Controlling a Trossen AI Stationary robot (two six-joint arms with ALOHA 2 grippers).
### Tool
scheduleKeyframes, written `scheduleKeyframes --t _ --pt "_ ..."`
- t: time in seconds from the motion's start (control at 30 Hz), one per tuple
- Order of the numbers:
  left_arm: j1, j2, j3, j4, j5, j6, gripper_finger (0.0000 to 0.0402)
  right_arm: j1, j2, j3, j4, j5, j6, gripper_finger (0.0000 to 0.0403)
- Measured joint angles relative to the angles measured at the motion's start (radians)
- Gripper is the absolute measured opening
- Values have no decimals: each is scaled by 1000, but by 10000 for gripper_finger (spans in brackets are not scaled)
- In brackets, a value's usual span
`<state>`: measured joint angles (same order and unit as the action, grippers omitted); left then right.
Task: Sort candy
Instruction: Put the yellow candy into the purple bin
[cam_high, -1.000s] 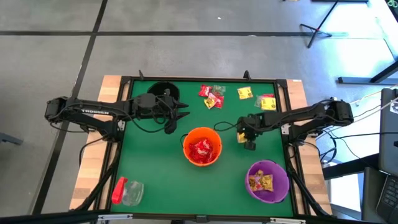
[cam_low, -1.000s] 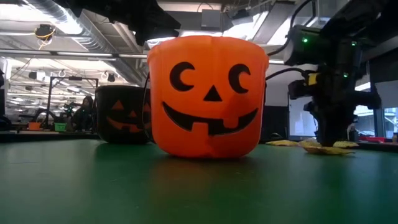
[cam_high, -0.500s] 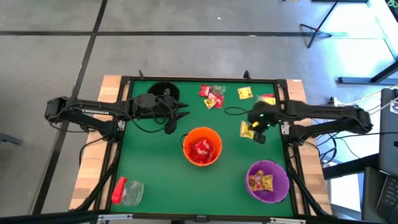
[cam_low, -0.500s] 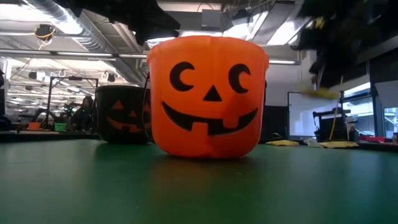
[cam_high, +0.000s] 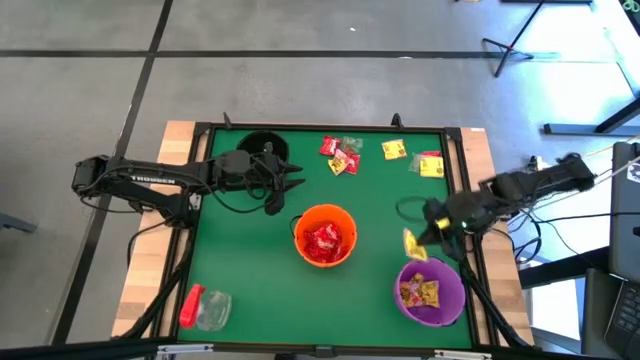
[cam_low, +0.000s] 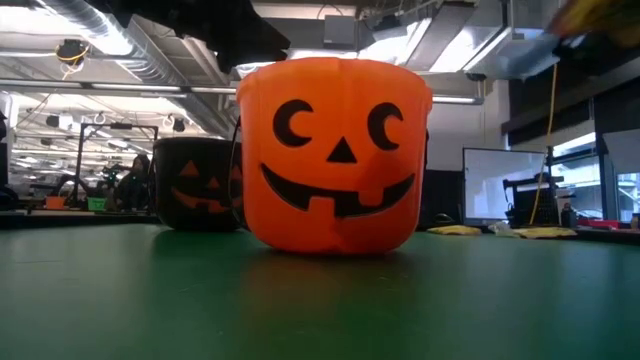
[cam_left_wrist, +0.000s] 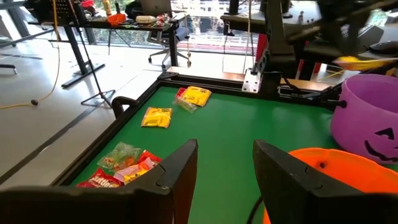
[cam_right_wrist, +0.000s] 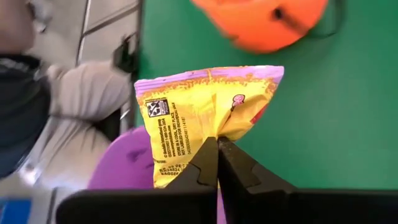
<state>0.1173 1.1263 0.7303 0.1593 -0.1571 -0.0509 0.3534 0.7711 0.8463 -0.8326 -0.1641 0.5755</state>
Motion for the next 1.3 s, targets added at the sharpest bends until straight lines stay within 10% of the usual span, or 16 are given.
scheduleKeyframes --t 0.53,0.87,1.17,1.3 --pt "0 0 0 -2 -10 -26 149 540 151 -1 -27 331 556 37" --pt "0 0 0 -2 -10 -26 149 569 199 21 -47 343 579 162" --pt "0 0 0 -2 -10 -26 149 545 153 199 -392 888 478 179" --pt "0 0 0 -1 -10 -26 149 388 118 193 -480 905 407 179"
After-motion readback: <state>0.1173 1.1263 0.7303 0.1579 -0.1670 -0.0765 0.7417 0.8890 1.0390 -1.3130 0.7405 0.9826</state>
